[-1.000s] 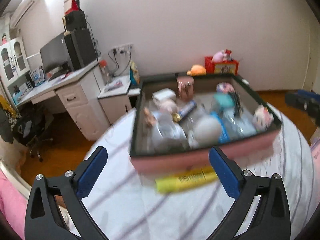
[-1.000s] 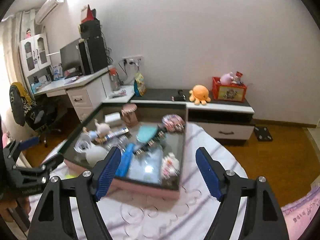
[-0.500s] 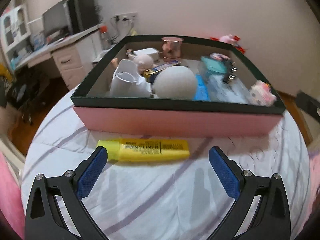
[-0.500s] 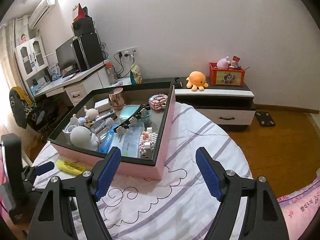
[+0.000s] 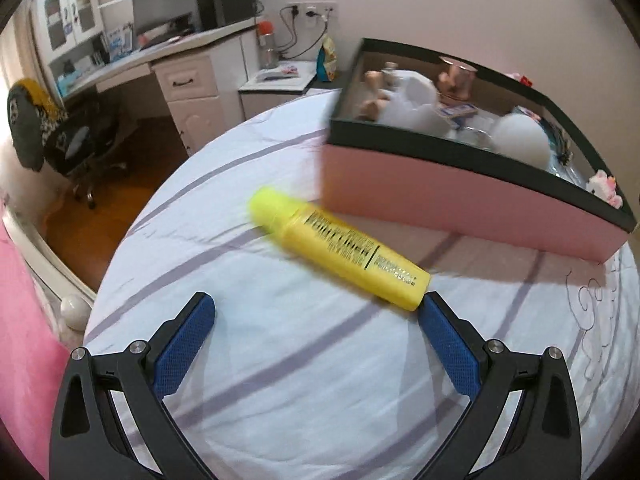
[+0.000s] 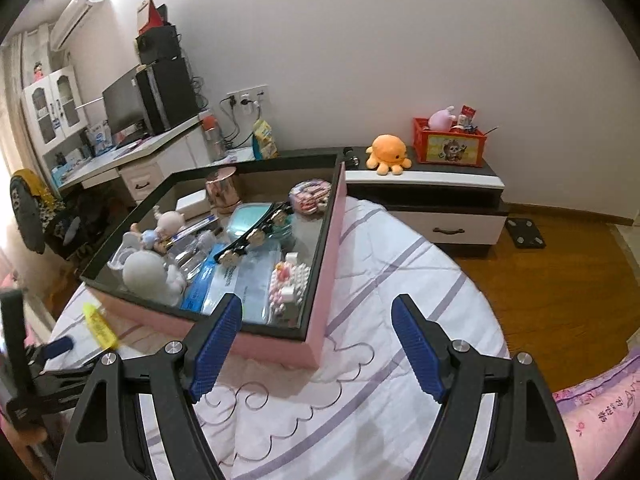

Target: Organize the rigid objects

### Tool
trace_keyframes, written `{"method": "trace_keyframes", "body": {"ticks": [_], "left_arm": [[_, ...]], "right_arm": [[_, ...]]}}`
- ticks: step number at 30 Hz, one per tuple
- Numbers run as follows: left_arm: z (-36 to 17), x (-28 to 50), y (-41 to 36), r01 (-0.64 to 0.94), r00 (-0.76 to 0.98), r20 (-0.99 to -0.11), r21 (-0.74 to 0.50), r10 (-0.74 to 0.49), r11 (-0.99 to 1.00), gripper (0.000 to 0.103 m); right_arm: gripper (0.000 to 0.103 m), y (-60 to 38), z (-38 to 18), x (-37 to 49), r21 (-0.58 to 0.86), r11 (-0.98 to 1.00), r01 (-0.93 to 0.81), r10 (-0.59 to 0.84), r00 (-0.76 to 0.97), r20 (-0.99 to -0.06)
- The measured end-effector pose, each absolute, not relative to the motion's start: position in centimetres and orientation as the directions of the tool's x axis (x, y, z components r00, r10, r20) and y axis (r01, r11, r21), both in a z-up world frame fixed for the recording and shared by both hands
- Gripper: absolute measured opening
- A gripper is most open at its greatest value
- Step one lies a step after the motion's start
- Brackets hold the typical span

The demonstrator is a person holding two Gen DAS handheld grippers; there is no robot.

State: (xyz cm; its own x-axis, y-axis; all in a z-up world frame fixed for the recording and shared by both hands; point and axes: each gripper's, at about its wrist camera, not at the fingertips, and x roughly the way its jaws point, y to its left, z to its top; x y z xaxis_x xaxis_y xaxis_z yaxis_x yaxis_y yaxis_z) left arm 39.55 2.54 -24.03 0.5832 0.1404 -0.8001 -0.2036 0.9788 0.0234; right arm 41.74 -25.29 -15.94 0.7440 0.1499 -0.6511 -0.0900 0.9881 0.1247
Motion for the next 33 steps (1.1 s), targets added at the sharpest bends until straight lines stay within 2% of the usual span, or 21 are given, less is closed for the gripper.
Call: {"method": "trace_keyframes", "body": {"ticks": [7, 10, 12, 15, 18, 23, 25, 27, 28, 29, 30, 31, 32, 33], "left_arm": [[-23.4, 38.2, 5.6, -0.286, 0.570, -0.782, 0.099, 0.252, 0.953, 0.103], [-23.1, 38.0, 6.2, -0.243, 0.589, -0.790, 0.026, 0.169, 0.970, 0.103], [-22.7, 37.6, 6.2, -0.218, 0.614, -0.781, -0.026, 0.117, 0.976, 0.103], [-22.6, 37.8, 6.3, -0.211, 0.620, -0.783, -0.105, 0.051, 0.972, 0.103], [-22.4, 38.0, 6.2, -0.211, 0.630, -0.777, -0.179, -0.007, 0.961, 0.103], [-23.4, 40.6, 5.8, -0.254, 0.602, -0.797, -0.122, 0.058, 0.959, 0.103], [-23.8, 41.7, 5.8, -0.270, 0.568, -0.812, -0.031, 0.133, 0.962, 0.102], [-24.0, 42.4, 5.6, -0.247, 0.586, -0.795, 0.005, 0.153, 0.969, 0.100], [-24.3, 43.0, 5.7, -0.229, 0.577, -0.805, 0.005, 0.140, 0.973, 0.097], [-24.2, 43.1, 5.8, -0.215, 0.587, -0.798, 0.005, 0.134, 0.977, 0.088], [-23.9, 43.2, 5.8, -0.194, 0.604, -0.787, 0.005, 0.123, 0.981, 0.075], [-23.7, 43.3, 5.8, -0.172, 0.617, -0.778, 0.006, 0.113, 0.985, 0.051], [-23.6, 43.6, 5.7, -0.157, 0.617, -0.778, 0.022, 0.116, 0.987, 0.041], [-23.6, 43.8, 5.5, -0.132, 0.618, -0.778, 0.044, 0.117, 0.990, 0.038]], "right_arm": [[0.078, -24.3, -16.0, 45.5, 0.041, 0.998, -0.056, 0.068, 0.709, -0.702], [0.071, -24.1, -16.2, 46.5, 0.029, 0.998, -0.048, 0.055, 0.693, -0.719], [0.057, -23.9, -15.9, 47.0, 0.033, 0.998, -0.055, 0.062, 0.686, -0.725], [0.043, -23.4, -15.8, 47.7, 0.026, 0.997, -0.070, 0.066, 0.672, -0.737], [0.041, -23.3, -15.5, 48.0, 0.028, 0.998, -0.060, 0.061, 0.677, -0.733], [0.041, -24.0, -16.1, 48.8, 0.051, 0.998, -0.046, 0.069, 0.661, -0.747], [0.041, -24.0, -16.0, 49.0, 0.051, 0.998, -0.048, 0.070, 0.655, -0.752], [0.041, -23.8, -15.8, 49.0, 0.046, 0.998, -0.052, 0.069, 0.653, -0.754], [0.041, -23.9, -15.6, 49.1, 0.067, 0.996, -0.056, 0.087, 0.655, -0.750], [0.041, -24.1, -15.5, 49.1, 0.092, 0.994, -0.054, 0.104, 0.657, -0.747], [0.041, -24.4, -15.3, 49.1, 0.093, 0.995, -0.034, 0.092, 0.671, -0.736], [0.041, -24.4, -15.3, 49.2, 0.083, 0.996, -0.023, 0.077, 0.674, -0.734], [0.041, -24.6, -15.3, 49.5, 0.084, 0.996, -0.016, 0.073, 0.667, -0.742], [0.041, -24.6, -15.6, 49.9, 0.085, 0.996, -0.013, 0.073, 0.654, -0.753]]}}
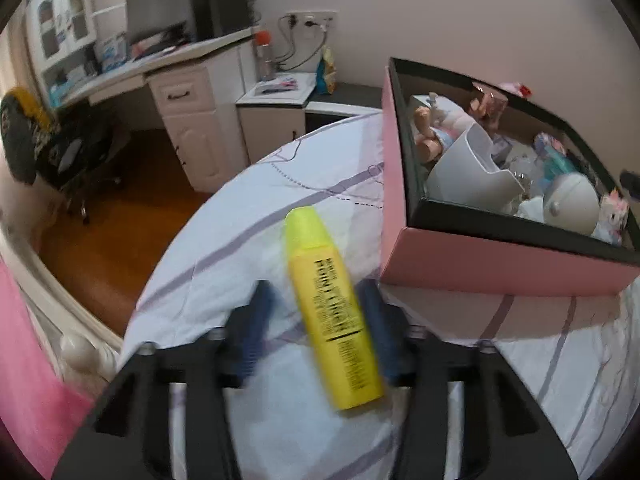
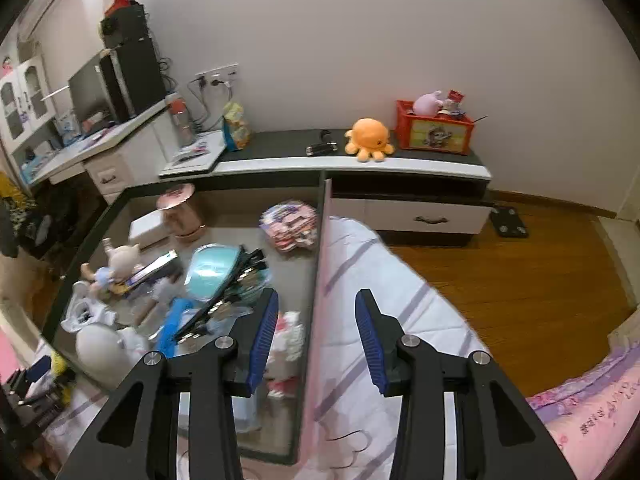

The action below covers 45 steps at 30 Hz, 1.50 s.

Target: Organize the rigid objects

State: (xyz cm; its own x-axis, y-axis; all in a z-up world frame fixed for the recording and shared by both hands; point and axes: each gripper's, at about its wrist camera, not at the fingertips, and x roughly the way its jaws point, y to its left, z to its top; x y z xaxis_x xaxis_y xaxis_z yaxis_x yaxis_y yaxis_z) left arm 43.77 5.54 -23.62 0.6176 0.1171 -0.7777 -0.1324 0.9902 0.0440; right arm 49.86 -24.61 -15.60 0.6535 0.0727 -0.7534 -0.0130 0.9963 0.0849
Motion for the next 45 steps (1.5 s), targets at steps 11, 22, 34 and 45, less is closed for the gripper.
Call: {"method": "trace_keyframes", "body": {"ticks": [11, 22, 34, 45], "left_arm": [[-22.7, 42.9, 6.2, -0.043, 0.644, -0.765, -0.022, 0.010, 0.999, 0.027], [-20.7, 41.9, 6.3, -0.003, 0.673, -0.739, -0.048, -0.034, 0.999, 0.027], [-17.7, 42.4, 7.3, -0.005, 0.719, -0.694, -0.049, -0.031, 0.999, 0.027], [-13.7, 48.1, 0.8, 0.180, 0.721, -0.678, -0.016, -0.143, 0.984, 0.027]], "right_arm": [[0.013, -23.5, -17.3, 52.2, 0.026, 0.998, -0.051, 0.050, 0.556, -0.830], [0.007, -23.1, -17.1, 52.0, -0.008, 0.997, -0.077, 0.035, 0.547, -0.837], [0.008, -23.3, -17.3, 51.9, 0.007, 0.997, -0.073, 0.046, 0.545, -0.837], [0.008, -23.2, -17.3, 51.8, 0.008, 0.997, -0.071, 0.045, 0.542, -0.839]]}}
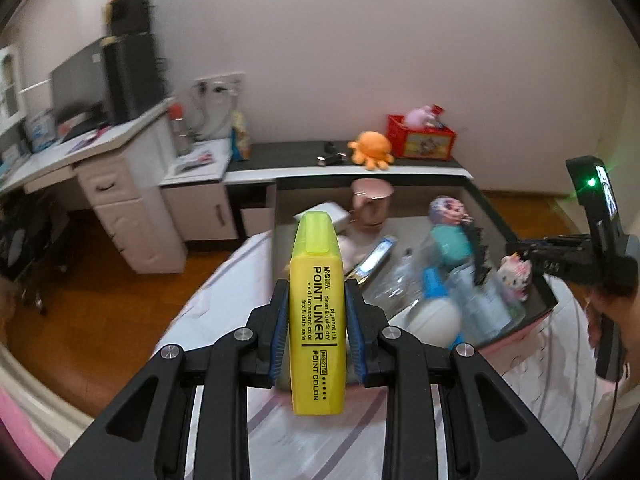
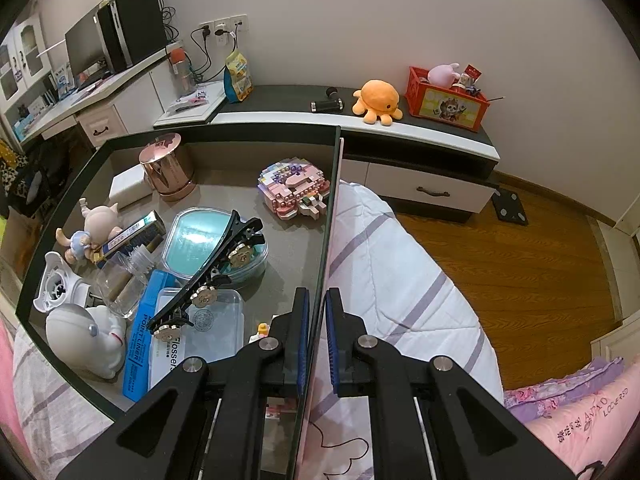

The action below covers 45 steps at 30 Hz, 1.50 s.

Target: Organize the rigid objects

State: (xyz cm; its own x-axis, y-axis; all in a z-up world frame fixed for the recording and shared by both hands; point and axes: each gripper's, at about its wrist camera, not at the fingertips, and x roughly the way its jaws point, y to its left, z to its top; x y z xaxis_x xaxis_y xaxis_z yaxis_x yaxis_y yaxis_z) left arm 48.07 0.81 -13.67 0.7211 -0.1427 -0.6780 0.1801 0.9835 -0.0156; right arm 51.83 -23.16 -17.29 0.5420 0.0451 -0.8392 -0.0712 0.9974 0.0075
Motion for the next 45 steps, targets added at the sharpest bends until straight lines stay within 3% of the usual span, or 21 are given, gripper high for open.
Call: {"method": "trace_keyframes", "body": {"ticks": [10, 18, 19, 22, 23, 30, 41, 45], "left_arm": [[-15.3, 53.4, -4.5, 0.284, 0.635, -0.754, 0.025, -0.168, 0.959, 0.027], [-15.2, 54.1, -5.9, 0.283, 0.650, -0.746, 0.061, -0.145, 0.957, 0.027], [-15.2, 54.2, -6.0, 0.285, 0.655, -0.742, 0.065, -0.145, 0.956, 0.032], [-14.6, 53.7, -6.1, 0.273, 0.687, -0.713, 0.076, -0.139, 0.959, 0.093], [-14.4, 53.4, -6.1, 0.269, 0.703, -0.698, 0.082, -0.137, 0.960, 0.096], [-12.9, 52.0, -5.5, 0.245, 0.737, -0.664, 0.085, -0.128, 0.966, 0.103], [-11.7, 50.2, -4.7, 0.201, 0.751, -0.653, 0.085, -0.098, 0.976, 0.103], [-11.7, 49.7, -4.9, 0.217, 0.734, -0.668, 0.058, -0.124, 0.974, 0.103]], "right_arm": [[0.008, -23.3, -17.4, 51.8, 0.002, 0.997, -0.073, 0.042, 0.538, -0.842], [0.008, -22.8, -17.7, 51.8, 0.001, 0.997, -0.075, 0.041, 0.535, -0.844], [0.008, -22.9, -17.7, 51.8, 0.003, 0.997, -0.074, 0.042, 0.535, -0.844], [0.008, -22.7, -17.8, 51.8, 0.007, 0.997, -0.073, 0.045, 0.533, -0.845], [0.008, -22.7, -17.8, 51.8, 0.008, 0.997, -0.073, 0.046, 0.533, -0.845], [0.011, -22.6, -17.9, 51.4, 0.036, 0.997, -0.063, 0.064, 0.527, -0.847], [0.012, -22.5, -16.0, 50.0, 0.016, 0.998, -0.053, 0.042, 0.547, -0.836], [0.034, -21.6, -14.2, 48.7, 0.025, 0.997, -0.075, 0.064, 0.579, -0.813]]}}
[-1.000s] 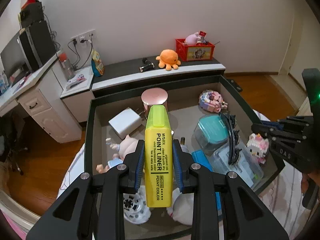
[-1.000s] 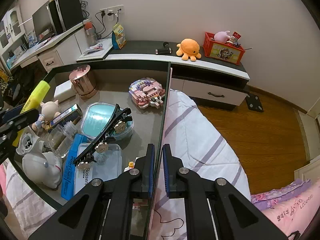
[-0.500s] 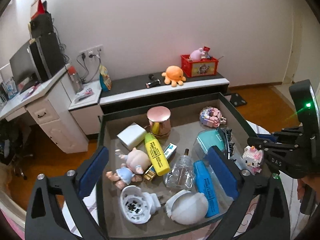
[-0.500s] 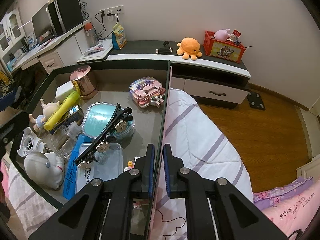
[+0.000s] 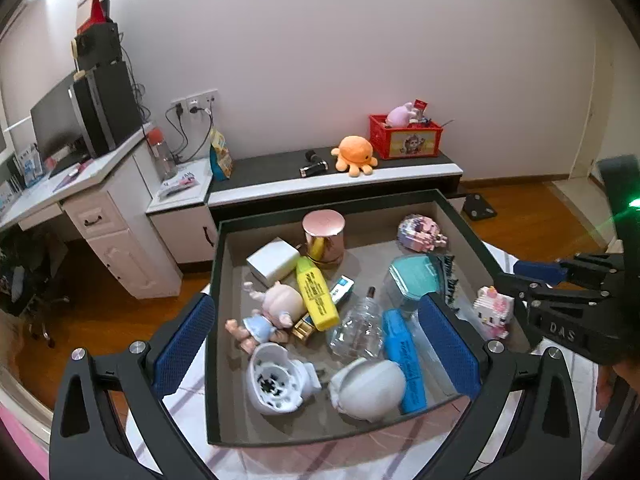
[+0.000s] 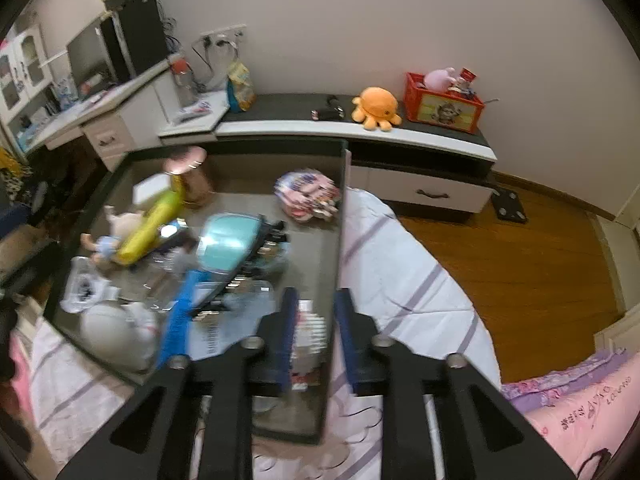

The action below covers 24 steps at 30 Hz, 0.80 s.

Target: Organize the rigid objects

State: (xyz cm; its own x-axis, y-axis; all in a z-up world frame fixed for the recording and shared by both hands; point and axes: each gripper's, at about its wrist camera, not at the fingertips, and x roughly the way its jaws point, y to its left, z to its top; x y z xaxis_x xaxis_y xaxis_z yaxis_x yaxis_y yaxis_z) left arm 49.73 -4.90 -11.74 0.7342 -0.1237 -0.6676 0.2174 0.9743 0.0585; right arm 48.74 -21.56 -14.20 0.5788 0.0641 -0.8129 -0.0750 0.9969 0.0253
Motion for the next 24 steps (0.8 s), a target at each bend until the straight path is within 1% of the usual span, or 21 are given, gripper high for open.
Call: {"method": "trace_keyframes", "body": {"ticks": [1, 2, 3, 4, 5, 6, 7, 10, 12, 16, 24], "left_arm": [[-11.7, 49.6, -4.8, 0.216, 0.734, -0.668, 0.056, -0.125, 0.975, 0.103], [-11.6, 49.5, -4.8, 0.211, 0.735, -0.667, 0.053, -0.123, 0.976, 0.103], [-11.6, 49.4, -4.8, 0.211, 0.732, -0.669, 0.048, -0.125, 0.976, 0.103], [-11.6, 49.3, -4.8, 0.218, 0.727, -0.674, 0.042, -0.133, 0.975, 0.103], [-11.6, 49.3, -4.9, 0.222, 0.722, -0.679, 0.039, -0.138, 0.974, 0.103], [-11.6, 49.2, -4.9, 0.221, 0.720, -0.680, 0.038, -0.137, 0.974, 0.103], [-11.6, 49.2, -4.7, 0.213, 0.722, -0.679, 0.035, -0.133, 0.976, 0.103], [-11.4, 49.0, -4.1, 0.195, 0.723, -0.679, 0.018, -0.131, 0.981, 0.103], [-11.3, 48.7, -3.6, 0.193, 0.724, -0.677, 0.009, -0.136, 0.981, 0.103], [-11.4, 48.3, -3.2, 0.175, 0.727, -0.679, 0.042, -0.100, 0.984, 0.103], [-11.2, 47.1, -2.9, 0.184, 0.722, -0.683, 0.031, -0.113, 0.982, 0.103]], "right_arm": [[0.040, -21.1, -13.7, 48.4, 0.014, 0.997, -0.080, 0.058, 0.590, -0.805], [0.056, -20.8, -13.3, 48.2, 0.014, 0.996, -0.089, 0.064, 0.598, -0.799], [0.069, -20.5, -12.9, 47.9, 0.025, 0.994, -0.105, 0.084, 0.604, -0.793], [0.074, -20.1, -12.5, 47.7, 0.034, 0.993, -0.117, 0.099, 0.609, -0.787], [0.081, -20.0, -12.2, 47.7, 0.039, 0.992, -0.124, 0.107, 0.611, -0.784], [0.081, -19.7, -12.0, 47.4, 0.049, 0.990, -0.131, 0.120, 0.617, -0.778], [0.082, -19.5, -11.9, 47.4, 0.036, 0.993, -0.116, 0.100, 0.620, -0.778], [0.089, -19.5, -11.9, 47.2, 0.029, 0.994, -0.103, 0.088, 0.626, -0.775], [0.103, -19.7, -12.0, 46.9, 0.003, 0.997, -0.071, 0.048, 0.634, -0.772], [0.103, -20.0, -11.6, 46.3, 0.061, 0.995, -0.078, 0.096, 0.639, -0.763], [0.103, -18.4, -10.5, 44.6, 0.032, 0.993, -0.117, 0.102, 0.654, -0.749]]}}
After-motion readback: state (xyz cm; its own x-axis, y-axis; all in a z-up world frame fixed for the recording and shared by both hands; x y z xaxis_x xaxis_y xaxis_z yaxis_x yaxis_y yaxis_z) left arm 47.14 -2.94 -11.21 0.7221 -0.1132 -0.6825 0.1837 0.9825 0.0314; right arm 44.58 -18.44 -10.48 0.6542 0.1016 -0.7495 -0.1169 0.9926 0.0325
